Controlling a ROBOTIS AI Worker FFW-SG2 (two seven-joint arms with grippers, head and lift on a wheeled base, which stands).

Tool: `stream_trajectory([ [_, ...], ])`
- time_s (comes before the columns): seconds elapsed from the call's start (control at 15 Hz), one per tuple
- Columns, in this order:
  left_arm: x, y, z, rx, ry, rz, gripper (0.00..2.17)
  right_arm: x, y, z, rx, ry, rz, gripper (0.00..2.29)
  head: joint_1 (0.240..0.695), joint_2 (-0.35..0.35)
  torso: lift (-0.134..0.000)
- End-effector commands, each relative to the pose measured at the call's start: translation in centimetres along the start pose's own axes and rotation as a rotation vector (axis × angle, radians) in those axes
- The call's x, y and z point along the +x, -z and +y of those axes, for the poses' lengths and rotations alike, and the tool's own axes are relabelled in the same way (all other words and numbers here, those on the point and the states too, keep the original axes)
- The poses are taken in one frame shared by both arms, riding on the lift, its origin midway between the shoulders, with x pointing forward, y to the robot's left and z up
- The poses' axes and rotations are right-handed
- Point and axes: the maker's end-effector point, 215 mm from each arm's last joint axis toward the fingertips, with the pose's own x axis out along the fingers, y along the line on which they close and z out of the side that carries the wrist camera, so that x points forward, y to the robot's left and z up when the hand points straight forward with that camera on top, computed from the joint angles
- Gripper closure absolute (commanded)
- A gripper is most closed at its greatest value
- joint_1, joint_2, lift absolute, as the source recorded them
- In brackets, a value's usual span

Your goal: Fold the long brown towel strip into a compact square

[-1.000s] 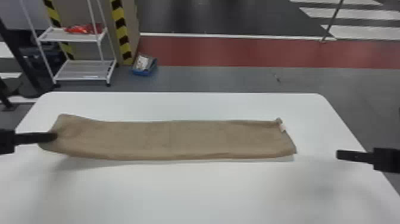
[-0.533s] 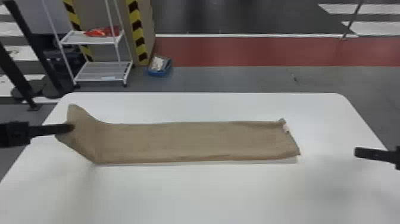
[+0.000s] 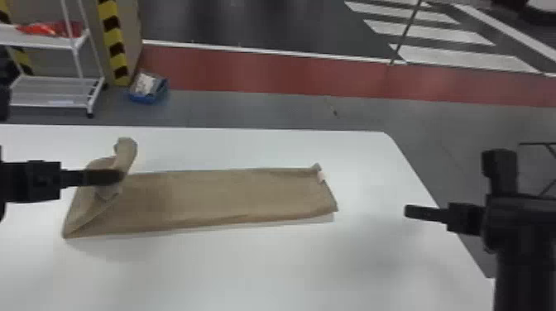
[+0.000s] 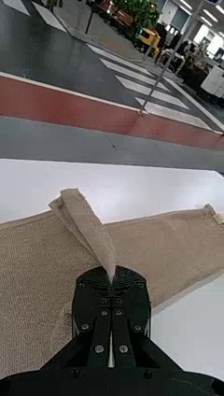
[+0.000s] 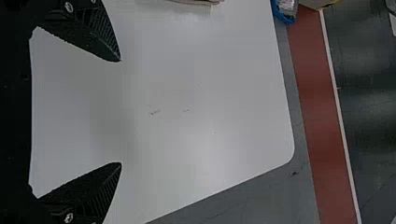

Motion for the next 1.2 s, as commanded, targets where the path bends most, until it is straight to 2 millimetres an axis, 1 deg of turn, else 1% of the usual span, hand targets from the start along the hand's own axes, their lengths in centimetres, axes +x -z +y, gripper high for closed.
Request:
stream_trajectory([
  [0.0,1.7,-0.4,-3.3,-0.010,0.041,0.011,2.14,-0.1,0.5,-0.3,0.010,0.005,0.006,0.09,0.695,-0.262,-0.125],
  [0.13,2.9,-1.2,-5.7,0.003,0.059,0.008,2.14,-0.4,0.5,-0.2,0.016,0.006,0.004,0.09,0.695,-0.293,-0.125],
  [0.2,3.8,-1.2,-6.9,0.015,0.063,0.015,2.14,-0.5,0.5,-0.1,0.015,0.006,0.004,0.09,0.695,-0.316,-0.125],
  [0.27,4.4,-1.2,-7.6,0.028,0.051,0.023,2.14,-0.6,0.6,-0.1,0.018,0.006,0.006,0.09,0.695,-0.328,-0.125],
  [0.47,5.2,-1.4,-8.6,0.071,0.033,0.038,2.14,-0.7,1.0,-0.1,0.023,0.008,0.011,0.09,0.695,-0.350,-0.125],
  [0.53,5.6,-1.0,-9.0,0.081,0.029,0.051,2.13,-0.8,1.1,-0.2,0.023,0.010,0.011,0.09,0.695,-0.350,-0.125],
  [0.6,6.1,0.2,-9.3,0.083,0.027,0.074,1.74,-0.8,1.1,-0.2,0.025,0.009,0.010,0.09,0.695,-0.350,-0.125],
  [0.67,6.8,1.9,-9.8,0.091,0.013,0.109,0.70,-0.8,1.1,-0.2,0.023,0.008,0.011,0.09,0.695,-0.350,-0.125],
  [0.73,7.4,3.1,-10.1,0.110,-0.007,0.132,0.01,-0.8,0.8,0.0,0.024,0.007,0.006,0.09,0.695,-0.350,-0.125],
  [0.8,7.9,4.1,-10.4,0.127,-0.029,0.149,0.00,-1.2,0.5,0.7,0.030,0.000,-0.001,0.09,0.695,-0.350,-0.125],
  [0.93,8.3,4.9,-11.0,0.131,-0.024,0.162,0.03,-2.4,-0.8,3.2,0.047,-0.036,-0.041,0.09,0.695,-0.350,-0.125],
  [1.07,7.9,4.6,-11.5,0.135,-0.027,0.146,0.04,-2.9,-1.7,6.0,0.044,-0.070,-0.061,0.08,0.695,-0.350,-0.125],
  [1.13,7.6,4.4,-11.7,0.137,-0.024,0.131,0.04,-2.8,-2.0,7.5,0.045,-0.092,-0.068,0.08,0.695,-0.350,-0.125],
])
